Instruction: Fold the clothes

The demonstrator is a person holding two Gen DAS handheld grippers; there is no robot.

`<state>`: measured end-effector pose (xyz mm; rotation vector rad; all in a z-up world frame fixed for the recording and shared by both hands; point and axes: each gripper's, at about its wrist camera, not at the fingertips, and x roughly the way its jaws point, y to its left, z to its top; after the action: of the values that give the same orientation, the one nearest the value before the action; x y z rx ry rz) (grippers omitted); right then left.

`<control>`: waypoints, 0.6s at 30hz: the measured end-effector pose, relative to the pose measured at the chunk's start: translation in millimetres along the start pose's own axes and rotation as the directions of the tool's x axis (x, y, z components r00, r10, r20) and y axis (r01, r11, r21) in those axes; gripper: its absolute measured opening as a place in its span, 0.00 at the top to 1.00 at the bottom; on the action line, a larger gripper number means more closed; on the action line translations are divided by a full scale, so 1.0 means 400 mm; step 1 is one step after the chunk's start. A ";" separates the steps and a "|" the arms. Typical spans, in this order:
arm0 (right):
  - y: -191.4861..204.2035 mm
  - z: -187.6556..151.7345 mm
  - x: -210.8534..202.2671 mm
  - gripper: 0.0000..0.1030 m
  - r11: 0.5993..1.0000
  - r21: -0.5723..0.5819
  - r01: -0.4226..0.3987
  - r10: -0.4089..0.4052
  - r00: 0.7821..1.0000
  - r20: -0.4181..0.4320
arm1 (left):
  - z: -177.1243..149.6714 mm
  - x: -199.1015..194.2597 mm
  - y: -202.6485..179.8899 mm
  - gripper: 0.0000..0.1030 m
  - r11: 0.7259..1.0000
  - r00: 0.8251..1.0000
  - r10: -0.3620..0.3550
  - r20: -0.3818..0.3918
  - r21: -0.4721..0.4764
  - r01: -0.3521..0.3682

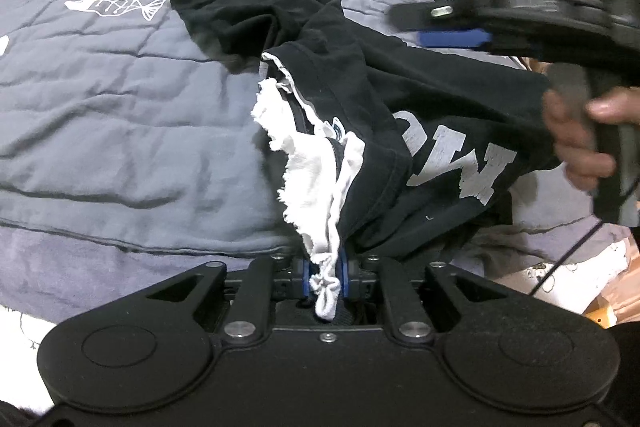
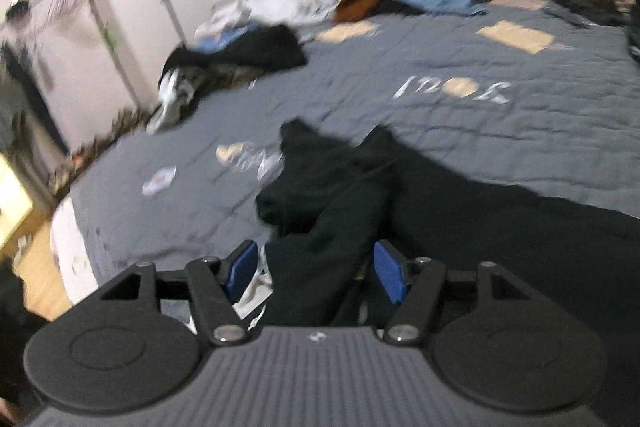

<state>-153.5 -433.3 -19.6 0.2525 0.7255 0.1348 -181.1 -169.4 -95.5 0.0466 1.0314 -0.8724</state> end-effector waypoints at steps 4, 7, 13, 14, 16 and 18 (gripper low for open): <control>0.035 -0.008 0.062 0.38 1.000 -0.027 0.001 -0.002 0.999 -0.033 | -0.002 0.009 -0.003 0.80 1.000 1.000 0.006 -0.013 -0.001 -0.006; 0.043 -0.009 0.091 0.38 0.999 -0.032 -0.009 0.007 0.998 -0.057 | -0.005 0.010 -0.009 0.72 1.000 1.000 0.015 -0.017 0.017 -0.015; 0.057 -0.004 0.135 0.38 0.999 -0.013 -0.044 0.042 0.992 -0.116 | -0.002 0.009 -0.008 0.49 1.000 1.000 0.025 -0.016 0.018 -0.024; 0.061 -0.005 0.142 0.38 0.999 -0.015 -0.045 0.043 0.992 -0.120 | -0.001 0.009 -0.007 0.46 1.000 1.000 0.027 -0.016 0.016 -0.027; 0.068 -0.008 0.160 0.38 0.999 -0.026 -0.034 0.030 0.991 -0.132 | 0.000 0.009 -0.005 0.43 0.999 0.999 0.032 -0.014 0.013 -0.032; 0.074 -0.012 0.179 0.38 0.999 -0.038 -0.018 0.013 0.990 -0.143 | 0.001 0.009 -0.003 0.41 0.999 0.999 0.037 -0.013 0.010 -0.037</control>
<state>-104.9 -389.1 -60.6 0.2123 0.8627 0.1832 -180.6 -172.6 -97.7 0.0795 1.0353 -0.8446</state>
